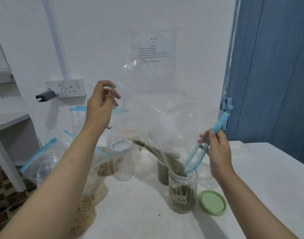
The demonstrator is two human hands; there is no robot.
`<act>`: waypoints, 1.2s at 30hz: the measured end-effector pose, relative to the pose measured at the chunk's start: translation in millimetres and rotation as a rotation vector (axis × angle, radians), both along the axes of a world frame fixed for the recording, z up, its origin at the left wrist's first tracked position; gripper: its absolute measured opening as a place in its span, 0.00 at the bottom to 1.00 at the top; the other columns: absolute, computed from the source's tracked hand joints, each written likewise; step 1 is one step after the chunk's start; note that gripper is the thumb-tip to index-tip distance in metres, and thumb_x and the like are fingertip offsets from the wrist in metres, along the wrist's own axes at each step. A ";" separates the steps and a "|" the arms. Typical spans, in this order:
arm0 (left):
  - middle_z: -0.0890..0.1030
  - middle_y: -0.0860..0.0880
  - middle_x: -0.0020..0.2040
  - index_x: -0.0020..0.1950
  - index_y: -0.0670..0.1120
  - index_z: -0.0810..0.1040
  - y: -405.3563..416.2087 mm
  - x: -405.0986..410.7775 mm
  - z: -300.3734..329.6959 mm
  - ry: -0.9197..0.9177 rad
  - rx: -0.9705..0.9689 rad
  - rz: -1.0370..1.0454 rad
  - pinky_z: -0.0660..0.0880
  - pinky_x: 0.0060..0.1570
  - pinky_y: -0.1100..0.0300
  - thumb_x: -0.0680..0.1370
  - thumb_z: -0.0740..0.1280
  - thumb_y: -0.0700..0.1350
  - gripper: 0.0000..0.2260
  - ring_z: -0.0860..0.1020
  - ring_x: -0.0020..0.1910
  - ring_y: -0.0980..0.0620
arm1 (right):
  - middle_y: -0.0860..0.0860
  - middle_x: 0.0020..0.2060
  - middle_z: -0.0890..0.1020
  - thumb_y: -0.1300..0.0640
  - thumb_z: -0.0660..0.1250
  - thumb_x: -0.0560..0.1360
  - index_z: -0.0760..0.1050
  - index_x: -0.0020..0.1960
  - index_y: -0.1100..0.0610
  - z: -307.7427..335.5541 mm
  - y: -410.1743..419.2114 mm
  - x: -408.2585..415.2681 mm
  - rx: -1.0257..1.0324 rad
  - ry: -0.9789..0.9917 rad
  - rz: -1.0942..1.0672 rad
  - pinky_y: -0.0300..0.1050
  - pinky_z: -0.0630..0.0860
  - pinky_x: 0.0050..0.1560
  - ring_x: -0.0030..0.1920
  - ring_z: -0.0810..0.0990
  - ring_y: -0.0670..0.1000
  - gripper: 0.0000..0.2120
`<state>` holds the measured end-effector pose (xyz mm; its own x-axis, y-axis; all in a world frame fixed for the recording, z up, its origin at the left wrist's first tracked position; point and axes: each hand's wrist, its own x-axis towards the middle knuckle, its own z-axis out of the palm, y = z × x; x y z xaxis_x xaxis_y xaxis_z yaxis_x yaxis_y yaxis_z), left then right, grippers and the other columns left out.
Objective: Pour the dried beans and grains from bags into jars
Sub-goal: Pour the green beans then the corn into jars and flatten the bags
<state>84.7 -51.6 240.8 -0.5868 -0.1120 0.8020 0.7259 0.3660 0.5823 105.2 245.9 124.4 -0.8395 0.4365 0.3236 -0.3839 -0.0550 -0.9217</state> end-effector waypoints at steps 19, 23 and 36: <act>0.82 0.52 0.47 0.51 0.52 0.75 -5.8 -3.8 4.6 -0.074 -0.025 -0.042 0.77 0.46 0.57 0.84 0.61 0.47 0.05 0.79 0.43 0.52 | 0.50 0.43 0.81 0.56 0.54 0.85 0.73 0.48 0.52 -0.7 3.4 -1.8 -0.013 -0.015 0.011 0.57 0.79 0.57 0.41 0.79 0.49 0.12; 0.81 0.48 0.47 0.53 0.56 0.70 -8.2 -1.5 5.4 -0.131 -0.238 0.127 0.78 0.43 0.52 0.85 0.54 0.52 0.07 0.80 0.45 0.51 | 0.49 0.43 0.81 0.56 0.53 0.85 0.73 0.48 0.52 -2.4 1.8 -1.3 -0.020 -0.005 0.002 0.55 0.79 0.56 0.42 0.79 0.49 0.12; 0.76 0.53 0.47 0.63 0.56 0.66 -23.3 -4.4 1.1 -0.333 -0.277 -0.071 0.73 0.55 0.61 0.80 0.64 0.35 0.19 0.75 0.51 0.52 | 0.50 0.42 0.81 0.57 0.53 0.85 0.73 0.48 0.52 -3.3 0.8 -0.1 -0.034 -0.006 0.020 0.53 0.79 0.55 0.41 0.79 0.49 0.12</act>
